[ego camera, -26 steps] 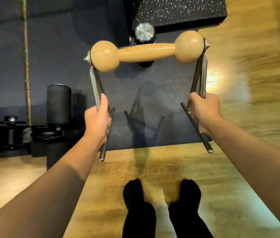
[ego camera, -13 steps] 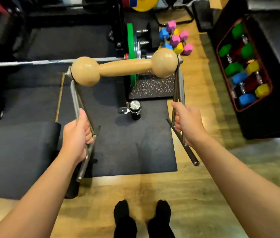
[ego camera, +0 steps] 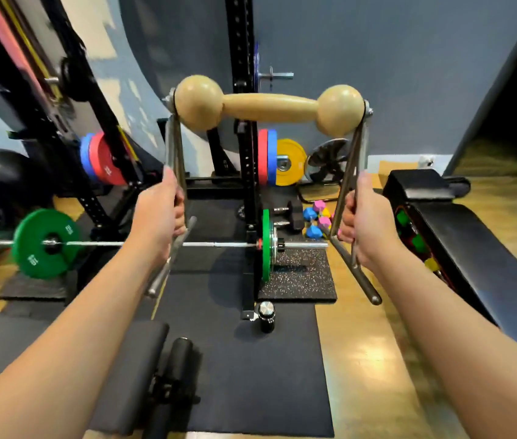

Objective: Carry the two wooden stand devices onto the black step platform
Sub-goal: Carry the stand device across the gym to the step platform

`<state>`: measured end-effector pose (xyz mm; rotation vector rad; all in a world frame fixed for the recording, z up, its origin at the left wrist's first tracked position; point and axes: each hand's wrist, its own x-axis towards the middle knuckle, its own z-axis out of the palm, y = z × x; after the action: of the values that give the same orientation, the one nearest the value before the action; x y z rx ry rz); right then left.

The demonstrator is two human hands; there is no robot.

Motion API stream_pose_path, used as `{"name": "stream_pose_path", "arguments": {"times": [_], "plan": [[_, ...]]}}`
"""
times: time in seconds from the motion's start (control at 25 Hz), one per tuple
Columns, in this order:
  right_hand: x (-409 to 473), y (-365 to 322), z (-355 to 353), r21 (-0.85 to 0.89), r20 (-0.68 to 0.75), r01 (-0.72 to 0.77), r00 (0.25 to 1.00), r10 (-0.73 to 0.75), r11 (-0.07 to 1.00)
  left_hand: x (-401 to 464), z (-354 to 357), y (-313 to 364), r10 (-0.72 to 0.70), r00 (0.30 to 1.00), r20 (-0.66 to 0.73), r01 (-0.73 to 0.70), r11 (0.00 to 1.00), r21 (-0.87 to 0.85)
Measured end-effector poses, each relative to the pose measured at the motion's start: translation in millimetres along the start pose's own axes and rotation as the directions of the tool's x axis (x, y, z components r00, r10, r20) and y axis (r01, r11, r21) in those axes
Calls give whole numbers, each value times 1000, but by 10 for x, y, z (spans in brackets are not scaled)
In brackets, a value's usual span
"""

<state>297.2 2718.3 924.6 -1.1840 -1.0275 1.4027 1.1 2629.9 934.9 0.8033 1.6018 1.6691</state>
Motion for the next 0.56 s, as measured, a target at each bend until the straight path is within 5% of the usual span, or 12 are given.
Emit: {"name": "stream_pose_path", "arguments": {"times": [0.24, 0.56], "plan": [[-257, -1294, 172, 30, 81, 188, 978, -190, 982, -380, -70, 1315, 229, 973, -26, -231, 971, -56], [-612, -2143, 534, 96, 213, 340, 911, -354, 935, -885, -389, 2235, 463, 878, -120, -465, 885, 16]]}}
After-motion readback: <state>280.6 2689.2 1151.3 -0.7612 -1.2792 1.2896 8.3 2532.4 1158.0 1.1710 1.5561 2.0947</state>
